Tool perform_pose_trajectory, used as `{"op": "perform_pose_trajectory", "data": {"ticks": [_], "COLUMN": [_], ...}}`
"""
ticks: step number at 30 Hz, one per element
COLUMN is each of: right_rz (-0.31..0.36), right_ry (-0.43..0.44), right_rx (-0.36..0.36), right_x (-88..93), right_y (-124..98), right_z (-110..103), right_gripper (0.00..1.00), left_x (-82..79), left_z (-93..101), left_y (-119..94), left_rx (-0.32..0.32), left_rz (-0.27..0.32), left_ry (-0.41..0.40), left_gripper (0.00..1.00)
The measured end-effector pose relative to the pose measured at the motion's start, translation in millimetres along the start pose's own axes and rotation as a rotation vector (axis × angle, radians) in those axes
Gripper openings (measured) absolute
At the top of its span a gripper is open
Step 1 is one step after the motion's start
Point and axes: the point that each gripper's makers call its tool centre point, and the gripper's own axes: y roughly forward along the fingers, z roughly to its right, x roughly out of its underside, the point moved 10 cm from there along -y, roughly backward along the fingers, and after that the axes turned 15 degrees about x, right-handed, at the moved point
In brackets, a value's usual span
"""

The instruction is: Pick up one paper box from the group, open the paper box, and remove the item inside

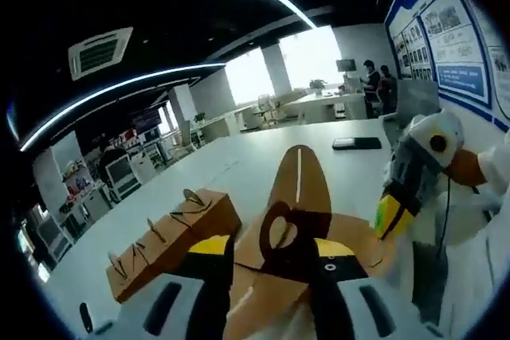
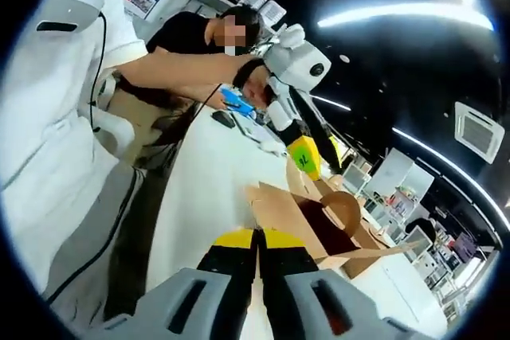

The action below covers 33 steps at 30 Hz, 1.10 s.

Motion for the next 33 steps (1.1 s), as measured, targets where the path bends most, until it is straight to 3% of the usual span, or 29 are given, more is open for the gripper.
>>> {"op": "perform_pose_trajectory", "data": {"ticks": [5,9,12,25,33], "right_rz": [0.000,0.007,0.007,0.012,0.013], "right_ry": [0.004,0.007,0.005,0.000,0.001], "right_rx": [0.005,0.010,0.011,0.012,0.017], "right_x": [0.5,0.0,0.3,-1.5,-2.3], "right_y": [1,1,1,-1,-3], "right_z": [0,0,0,0,1], "right_gripper": [0.03,0.03,0.03,0.03,0.03], "left_x": [3.1,3.7,10.1,11.8,6.3], "left_z": [-7.7,-13.6,-15.0,0.3,-0.4], "left_y": [10,20,26,29,24], "left_rx": [-0.005,0.004,0.014,-0.012,-0.028], "left_rz": [-0.129,-0.163,-0.220,-0.256,-0.210], "left_ry": [0.038,0.034,0.041,0.107,0.075], "left_gripper": [0.33,0.31,0.29,0.16,0.07]}}
